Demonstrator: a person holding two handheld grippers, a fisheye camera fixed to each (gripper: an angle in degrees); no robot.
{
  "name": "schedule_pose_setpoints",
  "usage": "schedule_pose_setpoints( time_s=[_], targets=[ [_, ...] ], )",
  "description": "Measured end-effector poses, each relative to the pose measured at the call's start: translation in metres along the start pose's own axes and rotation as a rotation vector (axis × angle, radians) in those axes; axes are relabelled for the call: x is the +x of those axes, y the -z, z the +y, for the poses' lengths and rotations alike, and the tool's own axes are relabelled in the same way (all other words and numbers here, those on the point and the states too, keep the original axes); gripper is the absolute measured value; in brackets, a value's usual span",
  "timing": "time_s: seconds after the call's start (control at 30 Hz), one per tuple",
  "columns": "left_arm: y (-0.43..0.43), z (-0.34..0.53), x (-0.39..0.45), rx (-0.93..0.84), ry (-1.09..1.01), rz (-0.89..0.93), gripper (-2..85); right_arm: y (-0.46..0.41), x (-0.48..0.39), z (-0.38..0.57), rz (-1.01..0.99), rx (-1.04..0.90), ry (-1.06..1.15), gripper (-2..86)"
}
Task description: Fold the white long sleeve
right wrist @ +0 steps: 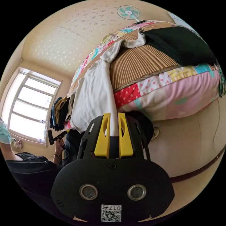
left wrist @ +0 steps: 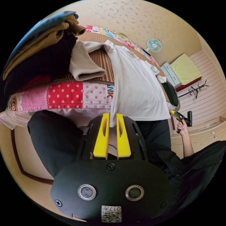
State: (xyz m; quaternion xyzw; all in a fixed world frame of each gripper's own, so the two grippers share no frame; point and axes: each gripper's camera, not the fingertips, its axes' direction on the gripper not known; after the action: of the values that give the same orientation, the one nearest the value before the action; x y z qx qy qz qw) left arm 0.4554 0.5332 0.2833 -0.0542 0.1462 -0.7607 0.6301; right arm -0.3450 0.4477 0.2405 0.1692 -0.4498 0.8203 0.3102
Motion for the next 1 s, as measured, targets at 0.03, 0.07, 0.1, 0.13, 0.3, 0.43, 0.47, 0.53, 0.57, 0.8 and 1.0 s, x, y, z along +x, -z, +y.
schedule_pose_setpoints(
  time_s=[0.03, 0.07, 0.1, 0.13, 0.3, 0.43, 0.47, 0.53, 0.57, 0.8, 1.0],
  targets=[
    [0.008, -0.002, 0.002, 0.044, 0.001, -0.013, 6.8, 0.009, -0.001, -0.021, -0.031, 0.054, 0.013, 8.7],
    [0.012, -0.003, 0.003, 0.064, -0.002, -0.01, 7.0, 0.016, -0.003, -0.045, -0.033, 0.101, 0.027, 9.5],
    [0.018, -0.005, 0.007, 0.098, -0.013, 0.001, 7.1, 0.018, -0.004, -0.058, -0.024, 0.123, 0.029, 9.7],
    [0.021, -0.008, 0.01, 0.118, -0.024, 0.002, 7.1, 0.021, -0.006, -0.086, 0.01, 0.164, 0.036, 10.1],
    [0.024, -0.005, 0.02, 0.139, -0.026, -0.009, 7.1, 0.018, -0.035, -0.199, 0.395, 0.284, 0.111, 11.0],
    [0.015, 0.002, 0.019, 0.124, 0.012, 0.051, 6.9, -0.015, -0.025, -0.286, 0.588, 0.214, 0.115, 10.9],
    [0.012, 0.003, 0.019, 0.12, 0.02, 0.055, 6.9, -0.028, -0.019, -0.304, 0.642, 0.158, 0.123, 10.8],
    [0.004, 0.004, 0.021, 0.1, 0.026, 0.062, 7.0, -0.047, -0.008, -0.326, 0.736, 0.068, 0.086, 10.2],
    [0.002, 0.004, 0.022, 0.094, 0.022, 0.061, 7.0, -0.056, -0.003, -0.334, 0.765, 0.023, 0.066, 8.4],
    [-0.031, 0.003, 0.02, 0.007, 0.019, 0.09, 6.5, 0.011, -0.058, -0.317, 0.772, 0.135, 0.128, 3.9],
    [-0.05, -0.002, 0.03, -0.014, -0.002, 0.176, 6.5, 0.136, -0.009, -0.301, 0.838, 0.203, -0.077, 3.8]
  ],
)
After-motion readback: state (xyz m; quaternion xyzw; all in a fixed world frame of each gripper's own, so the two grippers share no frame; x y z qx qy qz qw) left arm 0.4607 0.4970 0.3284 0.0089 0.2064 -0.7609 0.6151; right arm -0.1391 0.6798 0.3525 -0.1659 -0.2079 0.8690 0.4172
